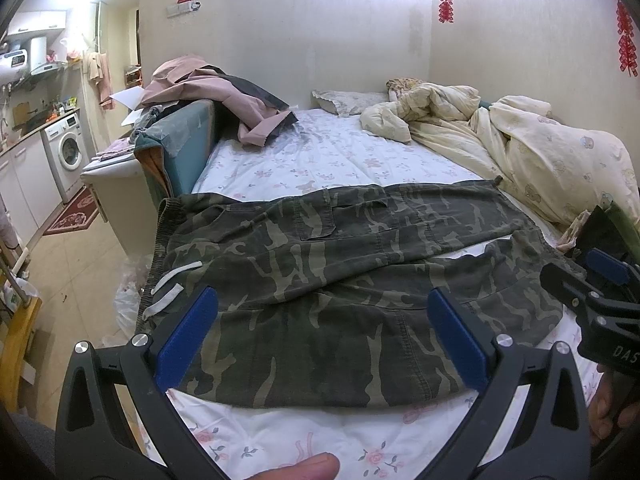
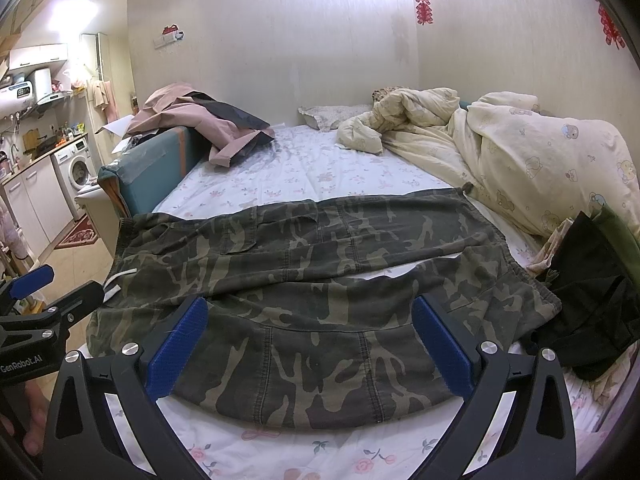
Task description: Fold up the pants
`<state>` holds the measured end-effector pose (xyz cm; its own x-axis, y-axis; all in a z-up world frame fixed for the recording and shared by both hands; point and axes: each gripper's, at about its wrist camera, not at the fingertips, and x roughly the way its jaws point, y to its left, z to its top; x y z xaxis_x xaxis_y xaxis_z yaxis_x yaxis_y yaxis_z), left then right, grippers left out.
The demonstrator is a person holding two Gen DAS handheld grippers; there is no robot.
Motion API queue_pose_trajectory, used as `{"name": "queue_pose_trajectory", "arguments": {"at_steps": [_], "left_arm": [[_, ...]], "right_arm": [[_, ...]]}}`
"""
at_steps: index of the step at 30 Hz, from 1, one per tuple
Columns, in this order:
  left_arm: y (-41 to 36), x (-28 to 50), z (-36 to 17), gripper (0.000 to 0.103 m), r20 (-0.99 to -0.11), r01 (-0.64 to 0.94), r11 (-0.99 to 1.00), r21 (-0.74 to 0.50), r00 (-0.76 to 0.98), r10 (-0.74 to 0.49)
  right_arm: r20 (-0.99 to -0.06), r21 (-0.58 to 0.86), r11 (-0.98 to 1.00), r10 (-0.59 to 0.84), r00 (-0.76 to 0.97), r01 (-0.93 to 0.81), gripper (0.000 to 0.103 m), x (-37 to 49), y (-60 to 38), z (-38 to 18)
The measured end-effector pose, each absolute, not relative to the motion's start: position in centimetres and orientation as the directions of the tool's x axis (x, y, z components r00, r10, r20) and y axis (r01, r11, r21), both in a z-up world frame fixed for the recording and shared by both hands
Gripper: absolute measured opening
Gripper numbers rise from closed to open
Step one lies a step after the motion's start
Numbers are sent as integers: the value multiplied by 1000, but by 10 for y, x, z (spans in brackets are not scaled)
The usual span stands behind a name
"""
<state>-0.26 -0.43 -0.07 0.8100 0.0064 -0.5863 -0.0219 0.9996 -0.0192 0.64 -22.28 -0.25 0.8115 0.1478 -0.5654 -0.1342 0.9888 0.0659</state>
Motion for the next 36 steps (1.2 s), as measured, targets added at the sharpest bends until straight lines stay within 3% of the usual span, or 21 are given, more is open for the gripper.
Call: {"name": "queue_pose_trajectory", "arguments": {"at_steps": [24,36], "left_arm": [[4,-8,-2,103,-594,-23,999,-27,805,3],[60,21,-19,103,-716,-163,984,-75,696,61]], "right_arm": [[-565,75,988,155,810,-137,103,6,-225,0],[-575,117,985,170,800,-125,103,9,-228,-1]]}}
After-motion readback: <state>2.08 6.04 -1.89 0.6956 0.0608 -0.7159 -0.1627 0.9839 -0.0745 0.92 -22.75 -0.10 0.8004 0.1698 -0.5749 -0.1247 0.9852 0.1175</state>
